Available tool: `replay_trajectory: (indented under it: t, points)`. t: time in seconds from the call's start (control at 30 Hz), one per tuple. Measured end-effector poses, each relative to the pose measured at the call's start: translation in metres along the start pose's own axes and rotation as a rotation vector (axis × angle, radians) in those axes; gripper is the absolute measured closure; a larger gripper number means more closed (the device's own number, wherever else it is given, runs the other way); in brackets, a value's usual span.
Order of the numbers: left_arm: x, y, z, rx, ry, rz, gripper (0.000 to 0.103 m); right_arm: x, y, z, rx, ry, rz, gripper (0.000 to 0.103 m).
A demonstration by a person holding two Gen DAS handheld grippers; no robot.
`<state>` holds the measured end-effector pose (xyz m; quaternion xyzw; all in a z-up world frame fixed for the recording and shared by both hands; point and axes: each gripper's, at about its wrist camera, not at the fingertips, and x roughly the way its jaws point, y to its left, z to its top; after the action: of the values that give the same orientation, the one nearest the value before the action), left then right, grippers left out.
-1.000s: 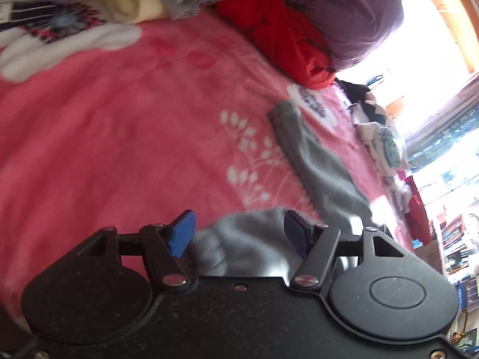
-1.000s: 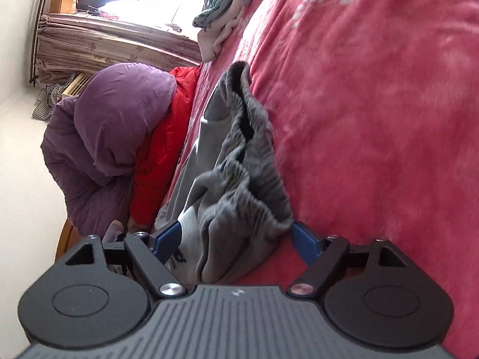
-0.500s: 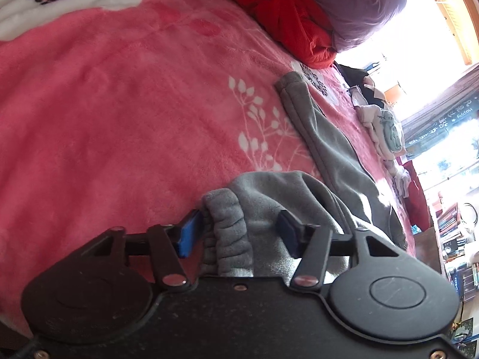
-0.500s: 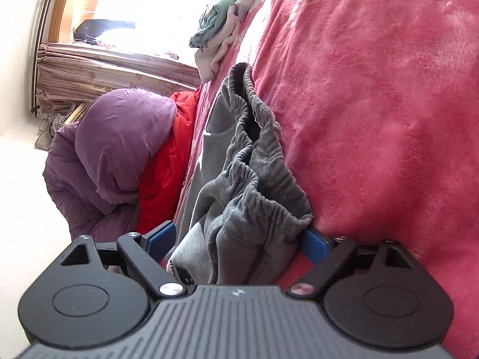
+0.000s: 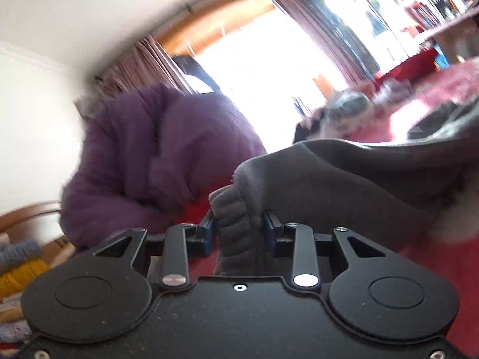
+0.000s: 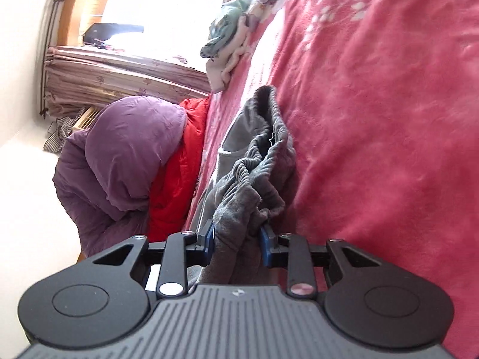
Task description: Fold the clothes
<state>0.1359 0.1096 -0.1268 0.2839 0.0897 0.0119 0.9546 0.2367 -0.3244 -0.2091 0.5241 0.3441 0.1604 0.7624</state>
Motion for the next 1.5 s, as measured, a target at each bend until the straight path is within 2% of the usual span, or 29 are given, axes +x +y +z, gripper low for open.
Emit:
replay_trajectory:
  t: [0.1, 0.17, 0.3, 0.4, 0.47, 0.53, 0.6, 0.67, 0.7, 0.8, 0.83, 0.93, 0.97, 1.0, 1.03, 1.07, 1.1, 1.17, 1.23, 1.27, 1.3, 1.33, 1.37, 1.43, 1.5]
  points:
    - [0.007, 0.009, -0.031, -0.041, 0.298, -0.252, 0.064, -0.016, -0.005, 0.008, 0.041, 0.035, -0.011, 0.072]
    - [0.002, 0.027, -0.040, -0.250, 0.315, -0.293, 0.051, -0.022, -0.006, 0.007, 0.024, 0.056, -0.041, 0.072]
    - [-0.008, 0.064, -0.057, -0.671, 0.342, -0.368, 0.050, -0.029, -0.009, 0.000, -0.002, 0.060, -0.072, 0.071]
    - [-0.016, 0.092, -0.070, -0.988, 0.356, -0.420, 0.042, -0.029, -0.010, -0.004, -0.024, 0.041, -0.094, 0.070]
    - [-0.021, 0.111, -0.079, -1.200, 0.363, -0.452, 0.034, -0.028, -0.010, -0.006, -0.037, 0.030, -0.097, 0.070]
    - [-0.026, 0.129, -0.088, -1.409, 0.371, -0.480, 0.034, -0.028, -0.010, -0.008, -0.046, 0.023, -0.100, 0.064]
    - [-0.025, 0.131, -0.109, -1.555, 0.474, -0.457, 0.033, -0.029, -0.010, -0.009, -0.049, 0.017, -0.101, 0.059]
    - [-0.019, 0.125, -0.114, -1.540, 0.581, -0.422, 0.033, -0.033, -0.009, -0.008, -0.054, 0.005, -0.109, 0.056]
    - [-0.018, 0.119, -0.113, -1.518, 0.618, -0.422, 0.033, -0.036, -0.007, -0.008, -0.072, -0.004, -0.119, 0.051]
    - [-0.010, 0.103, -0.108, -1.507, 0.635, -0.436, 0.033, -0.041, -0.001, -0.010, -0.133, -0.032, -0.142, 0.043]
    - [-0.006, 0.098, -0.103, -1.458, 0.638, -0.422, 0.034, -0.041, -0.001, -0.011, -0.147, -0.038, -0.142, 0.041]
    - [0.008, 0.085, -0.088, -1.293, 0.632, -0.384, 0.084, -0.030, -0.003, -0.014, -0.175, -0.040, -0.129, 0.036]
    - [0.012, 0.082, -0.081, -1.230, 0.616, -0.372, 0.086, -0.025, -0.003, -0.016, -0.189, -0.036, -0.128, 0.036]
    - [0.008, 0.085, -0.070, -1.182, 0.531, -0.337, 0.087, -0.022, -0.002, -0.017, -0.206, -0.038, -0.127, 0.042]
    - [0.004, 0.089, -0.060, -1.135, 0.446, -0.302, 0.088, -0.019, 0.000, -0.018, -0.224, -0.044, -0.127, 0.065]
    - [-0.002, 0.096, -0.049, -1.104, 0.347, -0.268, 0.088, -0.017, 0.002, -0.019, -0.243, -0.049, -0.126, 0.071]
    - [-0.007, 0.102, -0.038, -1.072, 0.257, -0.235, 0.088, -0.019, 0.004, -0.019, -0.247, -0.055, -0.124, 0.071]
    - [0.002, 0.103, -0.033, -0.992, 0.258, -0.176, 0.088, -0.023, 0.009, -0.018, -0.247, -0.053, -0.118, 0.071]
    - [0.027, 0.094, -0.049, -0.972, 0.378, -0.139, 0.086, -0.023, 0.011, -0.017, -0.250, -0.017, -0.127, 0.071]
    - [0.040, 0.091, -0.061, -1.001, 0.450, -0.143, 0.082, -0.023, 0.009, -0.018, -0.245, -0.008, -0.130, 0.070]
    - [0.052, 0.087, -0.073, -1.030, 0.522, -0.145, 0.078, -0.022, 0.007, -0.018, -0.239, 0.001, -0.134, 0.064]
    - [0.056, 0.085, -0.082, -1.063, 0.565, -0.139, 0.067, -0.022, 0.005, -0.019, -0.233, 0.011, -0.137, 0.062]
    - [0.056, 0.085, -0.085, -1.085, 0.565, -0.128, 0.060, -0.022, 0.003, -0.019, -0.227, 0.020, -0.140, 0.060]
    - [0.049, 0.092, -0.087, -1.143, 0.555, -0.136, 0.050, -0.021, 0.003, -0.020, -0.237, 0.015, -0.145, 0.042]
    - [0.043, 0.091, -0.087, -1.187, 0.555, -0.156, 0.044, -0.020, 0.004, -0.022, -0.252, 0.006, -0.150, 0.038]
